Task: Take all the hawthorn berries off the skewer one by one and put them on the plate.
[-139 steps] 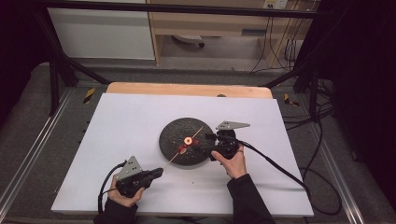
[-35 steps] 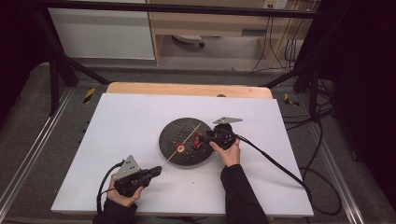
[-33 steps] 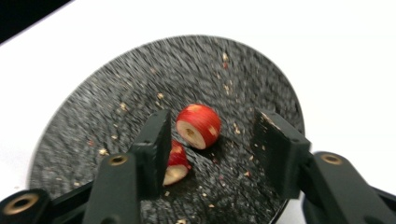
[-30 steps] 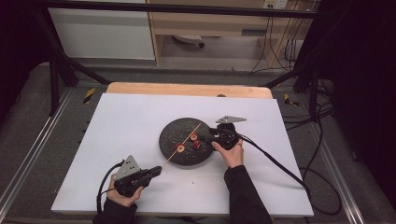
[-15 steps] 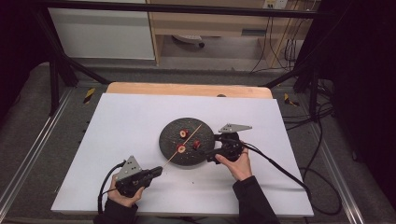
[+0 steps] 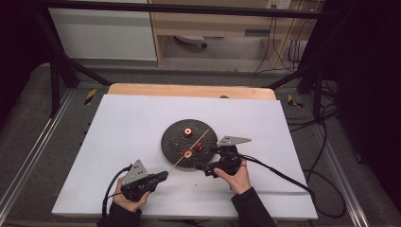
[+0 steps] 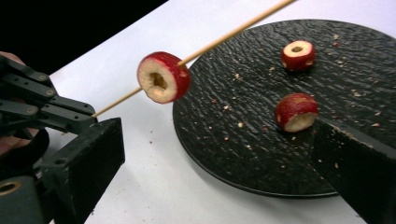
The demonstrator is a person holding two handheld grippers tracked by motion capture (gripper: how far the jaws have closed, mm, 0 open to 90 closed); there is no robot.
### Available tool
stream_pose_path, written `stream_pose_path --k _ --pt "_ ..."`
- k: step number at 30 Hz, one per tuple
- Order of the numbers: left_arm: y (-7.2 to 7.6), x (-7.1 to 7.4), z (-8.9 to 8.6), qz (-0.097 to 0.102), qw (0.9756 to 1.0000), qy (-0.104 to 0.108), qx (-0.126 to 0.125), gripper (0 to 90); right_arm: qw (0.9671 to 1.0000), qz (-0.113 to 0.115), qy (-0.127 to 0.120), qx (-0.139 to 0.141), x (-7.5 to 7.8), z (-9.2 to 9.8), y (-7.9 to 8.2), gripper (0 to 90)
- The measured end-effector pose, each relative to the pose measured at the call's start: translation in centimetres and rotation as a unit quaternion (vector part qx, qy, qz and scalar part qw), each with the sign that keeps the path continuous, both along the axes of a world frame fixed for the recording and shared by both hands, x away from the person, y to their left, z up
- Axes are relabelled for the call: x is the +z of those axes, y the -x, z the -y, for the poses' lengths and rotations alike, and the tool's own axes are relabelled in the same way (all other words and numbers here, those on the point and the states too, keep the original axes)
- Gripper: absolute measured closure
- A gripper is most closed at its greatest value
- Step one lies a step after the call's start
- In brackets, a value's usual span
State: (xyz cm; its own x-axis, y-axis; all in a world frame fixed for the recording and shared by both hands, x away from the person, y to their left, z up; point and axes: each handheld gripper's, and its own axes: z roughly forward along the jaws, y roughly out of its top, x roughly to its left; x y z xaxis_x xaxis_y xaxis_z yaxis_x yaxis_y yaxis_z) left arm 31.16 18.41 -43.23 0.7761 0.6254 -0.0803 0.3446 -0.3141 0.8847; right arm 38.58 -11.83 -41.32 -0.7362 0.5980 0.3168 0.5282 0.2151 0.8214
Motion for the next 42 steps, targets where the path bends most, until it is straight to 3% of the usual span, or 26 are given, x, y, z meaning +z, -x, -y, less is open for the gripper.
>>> stream_pose_path --k 6,21,27,42 --pt "0.2 -0.2 0.8 0.0 1.0 -0.005 -0.009 88.2 0.9998 -0.008 -0.017 0.001 -0.4 -0.4 0.1 10.3" --pt "0.8 -0.6 2.4 0.0 0.9995 -0.015 -0.028 88.2 0.9989 -0.012 -0.043 0.015 -0.9 -0.8 0.3 40.0" --pt "0.8 -0.7 2.5 -0.001 0.9994 -0.017 -0.031 88.2 0.9982 -0.025 -0.048 0.025 -0.9 -0.8 0.4 50.7" --pt "1.0 -0.6 2.5 0.005 0.9993 -0.013 -0.035 88.2 0.9968 -0.035 -0.066 0.028 -0.5 -0.3 0.4 60.0"
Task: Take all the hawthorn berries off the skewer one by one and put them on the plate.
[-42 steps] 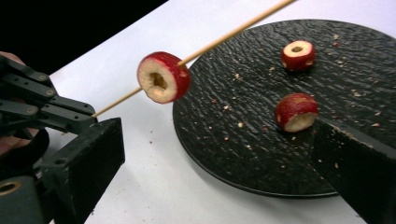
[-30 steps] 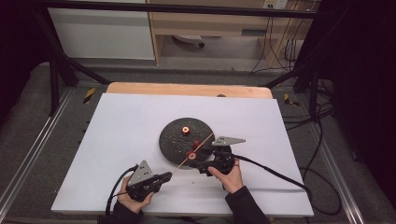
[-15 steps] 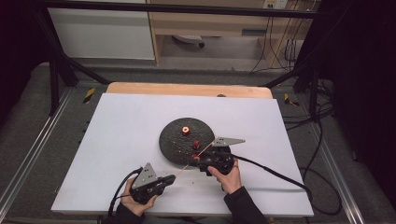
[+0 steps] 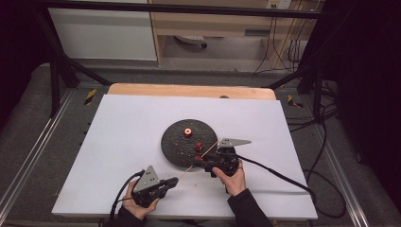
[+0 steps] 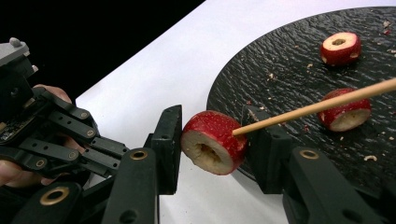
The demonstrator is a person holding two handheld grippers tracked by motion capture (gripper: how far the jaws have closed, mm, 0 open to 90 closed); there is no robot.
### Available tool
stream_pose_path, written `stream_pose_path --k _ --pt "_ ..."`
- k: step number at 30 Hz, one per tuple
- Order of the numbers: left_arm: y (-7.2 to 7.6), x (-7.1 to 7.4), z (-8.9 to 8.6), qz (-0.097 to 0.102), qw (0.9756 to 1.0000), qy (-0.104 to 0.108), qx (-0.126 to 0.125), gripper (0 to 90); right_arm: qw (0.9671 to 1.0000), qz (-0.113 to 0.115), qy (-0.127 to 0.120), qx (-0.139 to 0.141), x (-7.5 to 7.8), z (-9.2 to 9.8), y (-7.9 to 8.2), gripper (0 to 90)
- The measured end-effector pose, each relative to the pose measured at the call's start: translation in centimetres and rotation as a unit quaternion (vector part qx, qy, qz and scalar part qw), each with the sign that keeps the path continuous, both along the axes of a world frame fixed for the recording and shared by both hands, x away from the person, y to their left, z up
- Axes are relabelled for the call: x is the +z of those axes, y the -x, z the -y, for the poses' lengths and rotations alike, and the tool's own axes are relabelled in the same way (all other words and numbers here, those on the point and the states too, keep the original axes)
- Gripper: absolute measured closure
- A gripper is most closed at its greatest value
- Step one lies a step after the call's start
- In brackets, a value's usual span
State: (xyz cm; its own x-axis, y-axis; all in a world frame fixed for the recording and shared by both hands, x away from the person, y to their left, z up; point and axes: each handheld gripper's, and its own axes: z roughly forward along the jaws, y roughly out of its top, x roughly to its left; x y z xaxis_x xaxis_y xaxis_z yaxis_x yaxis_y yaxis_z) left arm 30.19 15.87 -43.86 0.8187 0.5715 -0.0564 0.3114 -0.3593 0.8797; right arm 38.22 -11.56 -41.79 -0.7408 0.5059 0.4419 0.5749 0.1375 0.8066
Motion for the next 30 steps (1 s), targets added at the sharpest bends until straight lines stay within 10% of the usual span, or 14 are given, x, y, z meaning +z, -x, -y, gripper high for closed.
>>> stream_pose_path --k 30 --pt "0.3 0.8 -1.1 0.014 0.9997 0.015 0.011 88.3 0.9959 0.04 -0.012 -0.08 3.8 3.9 -2.6 60.4"
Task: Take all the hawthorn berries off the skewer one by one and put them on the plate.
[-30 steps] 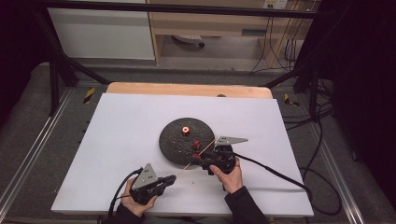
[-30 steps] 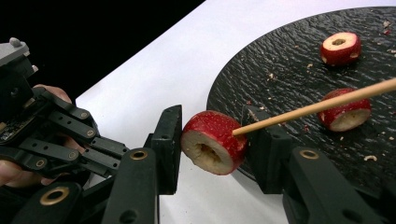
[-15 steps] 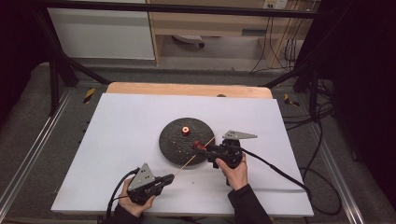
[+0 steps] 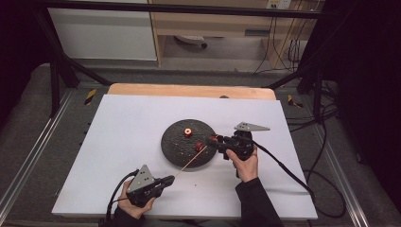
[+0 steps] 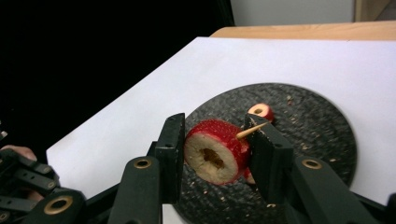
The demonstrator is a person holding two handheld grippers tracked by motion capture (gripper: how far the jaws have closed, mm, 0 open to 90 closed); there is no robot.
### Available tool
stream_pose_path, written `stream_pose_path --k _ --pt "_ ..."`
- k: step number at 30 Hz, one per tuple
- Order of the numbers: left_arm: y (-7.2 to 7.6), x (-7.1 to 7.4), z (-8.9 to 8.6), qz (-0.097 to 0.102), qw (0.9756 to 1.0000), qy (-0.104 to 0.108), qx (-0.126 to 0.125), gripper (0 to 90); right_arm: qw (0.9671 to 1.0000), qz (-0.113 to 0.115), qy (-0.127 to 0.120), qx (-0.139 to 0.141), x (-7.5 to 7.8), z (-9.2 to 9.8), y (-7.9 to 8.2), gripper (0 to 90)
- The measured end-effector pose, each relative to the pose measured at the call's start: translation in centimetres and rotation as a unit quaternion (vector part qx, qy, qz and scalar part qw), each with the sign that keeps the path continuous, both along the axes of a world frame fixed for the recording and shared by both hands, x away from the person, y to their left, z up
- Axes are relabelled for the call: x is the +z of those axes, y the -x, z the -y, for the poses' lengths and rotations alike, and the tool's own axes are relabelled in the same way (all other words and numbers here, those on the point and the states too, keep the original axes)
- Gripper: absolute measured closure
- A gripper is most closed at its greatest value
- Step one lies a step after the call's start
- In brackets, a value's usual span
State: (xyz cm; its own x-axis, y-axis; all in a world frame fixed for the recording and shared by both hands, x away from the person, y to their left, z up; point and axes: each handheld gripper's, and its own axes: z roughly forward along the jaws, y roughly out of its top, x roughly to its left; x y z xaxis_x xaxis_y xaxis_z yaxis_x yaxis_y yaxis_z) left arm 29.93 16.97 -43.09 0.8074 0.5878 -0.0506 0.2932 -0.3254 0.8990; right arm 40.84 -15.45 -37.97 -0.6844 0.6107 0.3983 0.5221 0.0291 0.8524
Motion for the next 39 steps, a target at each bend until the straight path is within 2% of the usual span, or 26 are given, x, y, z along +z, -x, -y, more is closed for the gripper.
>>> stream_pose_path --k 4,12,20,23,31,35,39 --pt "0.0 0.1 -0.1 0.002 1.0 0.003 0.0 88.3 0.9999 0.004 -0.003 -0.011 0.7 0.7 -0.4 60.5" --pt "0.0 0.1 -0.2 0.004 1.0 0.002 0.001 88.4 0.9993 0.013 0.013 -0.033 2.0 2.0 -1.3 60.5" --pt "-0.3 0.4 -1.2 0.004 0.9998 0.012 0.017 88.3 0.9977 0.024 0.016 -0.06 3.2 3.5 -1.9 60.5" --pt "-0.6 0.6 -1.7 0.003 0.9995 0.019 0.027 88.3 0.9976 0.024 0.018 -0.062 3.3 3.6 -2.0 60.5" --pt "-1.2 1.0 -3.0 0.004 0.9982 0.032 0.05 88.3 0.9978 0.023 0.035 -0.05 2.9 2.4 -2.2 60.5" --pt "-1.5 1.0 -3.4 0.003 0.9977 0.034 0.058 88.3 0.9981 0.016 0.046 -0.036 2.3 0.7 -2.3 60.5" --pt "-1.6 1.0 -3.6 0.003 0.9974 0.035 0.063 88.3 0.9982 0.005 0.056 -0.019 0.9 -1.3 -2.5 60.5"
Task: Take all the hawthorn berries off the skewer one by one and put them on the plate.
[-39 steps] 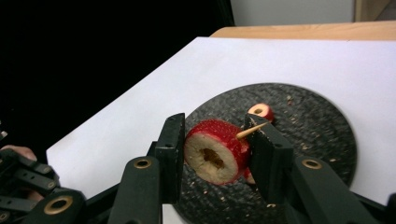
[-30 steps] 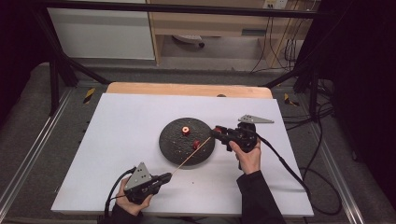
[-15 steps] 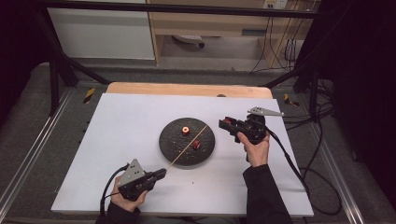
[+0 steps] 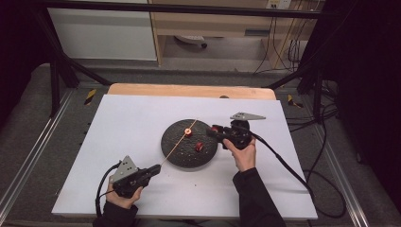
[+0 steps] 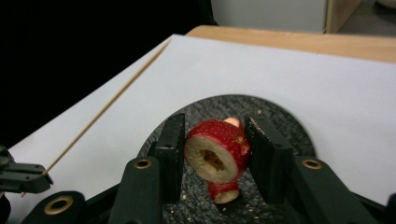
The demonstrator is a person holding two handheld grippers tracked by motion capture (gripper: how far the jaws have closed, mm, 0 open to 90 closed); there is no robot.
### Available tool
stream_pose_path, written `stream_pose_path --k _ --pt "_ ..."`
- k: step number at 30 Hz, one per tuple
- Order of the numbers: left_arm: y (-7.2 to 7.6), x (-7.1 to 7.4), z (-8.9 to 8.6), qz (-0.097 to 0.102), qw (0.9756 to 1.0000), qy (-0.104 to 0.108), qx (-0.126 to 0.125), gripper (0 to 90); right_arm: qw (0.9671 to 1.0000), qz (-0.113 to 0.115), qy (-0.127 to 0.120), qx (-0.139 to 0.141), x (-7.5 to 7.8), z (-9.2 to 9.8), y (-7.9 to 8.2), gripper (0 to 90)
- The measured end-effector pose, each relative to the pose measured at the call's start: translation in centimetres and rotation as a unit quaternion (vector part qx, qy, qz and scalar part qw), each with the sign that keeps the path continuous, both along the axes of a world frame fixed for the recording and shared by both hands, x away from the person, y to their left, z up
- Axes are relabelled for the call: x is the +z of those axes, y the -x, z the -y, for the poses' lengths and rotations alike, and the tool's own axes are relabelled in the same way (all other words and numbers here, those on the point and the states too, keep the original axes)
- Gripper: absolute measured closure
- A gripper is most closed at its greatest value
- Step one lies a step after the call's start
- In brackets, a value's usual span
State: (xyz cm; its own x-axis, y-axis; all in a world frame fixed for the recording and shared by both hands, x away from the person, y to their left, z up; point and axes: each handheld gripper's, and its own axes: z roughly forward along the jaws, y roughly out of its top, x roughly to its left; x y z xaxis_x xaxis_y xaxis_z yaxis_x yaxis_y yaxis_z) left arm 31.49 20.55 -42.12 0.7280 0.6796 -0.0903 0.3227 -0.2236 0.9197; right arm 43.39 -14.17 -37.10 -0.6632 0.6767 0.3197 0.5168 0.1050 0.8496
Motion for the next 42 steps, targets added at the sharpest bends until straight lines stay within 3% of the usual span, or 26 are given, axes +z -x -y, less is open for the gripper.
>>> stream_pose_path --k 12,15,21,29,34,42 --pt "-0.1 -0.2 0.0 -0.005 1.0 -0.002 0.003 88.2 0.9982 -0.034 0.046 0.018 -4.7 -3.2 -0.2 60.4" --pt "-0.1 -0.2 0.0 -0.005 1.0 -0.004 0.001 88.2 0.9968 -0.039 0.066 0.022 -5.8 -3.6 0.0 60.3" --pt "-0.1 -0.2 0.0 -0.008 1.0 -0.004 0.001 88.2 0.995 -0.048 0.083 0.024 -7.2 -3.9 0.2 60.0" --pt "-0.2 -0.3 0.1 -0.011 0.9999 -0.008 -0.001 88.2 0.9936 -0.049 0.099 0.025 -7.6 -4.0 0.4 56.7" --pt "-0.3 -0.4 0.1 -0.012 0.9999 -0.009 0.0 88.2 0.9944 -0.036 0.097 0.022 -6.8 -3.7 0.6 52.9" --pt "-0.3 -0.3 0.1 -0.014 0.9999 -0.01 0.002 88.1 0.996 -0.022 0.086 0.01 -5.5 -1.6 1.7 37.7"
